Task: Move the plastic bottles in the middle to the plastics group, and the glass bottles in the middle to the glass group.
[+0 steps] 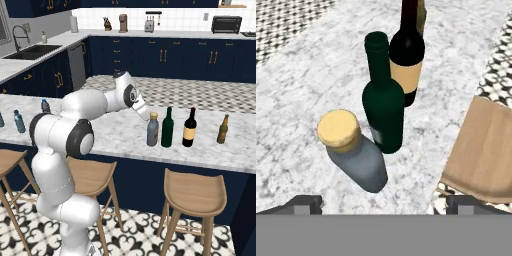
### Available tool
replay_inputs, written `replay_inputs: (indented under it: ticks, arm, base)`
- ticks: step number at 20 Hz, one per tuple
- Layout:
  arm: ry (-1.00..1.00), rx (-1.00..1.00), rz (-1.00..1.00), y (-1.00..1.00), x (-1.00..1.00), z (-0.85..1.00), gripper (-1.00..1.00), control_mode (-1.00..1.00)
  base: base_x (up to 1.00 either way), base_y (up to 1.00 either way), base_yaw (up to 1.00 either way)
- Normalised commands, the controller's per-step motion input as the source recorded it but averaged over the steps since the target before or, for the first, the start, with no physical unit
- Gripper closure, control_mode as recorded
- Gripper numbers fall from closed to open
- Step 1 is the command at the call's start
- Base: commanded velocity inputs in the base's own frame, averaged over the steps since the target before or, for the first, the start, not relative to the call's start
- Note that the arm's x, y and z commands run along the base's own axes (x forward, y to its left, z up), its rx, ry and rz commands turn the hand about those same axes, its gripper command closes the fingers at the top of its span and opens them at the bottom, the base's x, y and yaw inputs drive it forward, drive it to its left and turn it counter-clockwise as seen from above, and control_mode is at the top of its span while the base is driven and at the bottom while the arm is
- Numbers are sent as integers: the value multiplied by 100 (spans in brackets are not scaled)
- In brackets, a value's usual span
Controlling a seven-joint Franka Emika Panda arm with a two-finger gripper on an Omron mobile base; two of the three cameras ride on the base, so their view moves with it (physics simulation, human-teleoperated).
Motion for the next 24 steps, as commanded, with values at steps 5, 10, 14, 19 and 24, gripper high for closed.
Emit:
replay_inputs:
  ticks: [5,10,14,19,24]
  arm:
    - [-6,0,22,26,-100,0,-100,-100]
    - [-5,1,24,40,-92,11,-100,-100]
    - [-5,-7,35,60,-84,80,-100,-100]
    - [-12,-5,28,34,-65,96,-100,-100]
    - [-20,0,14,15,-86,73,-100,-100]
  base:
    - [0,0,0]
    - [0,0,0]
    - [0,0,0]
    - [0,0,0]
    - [0,0,0]
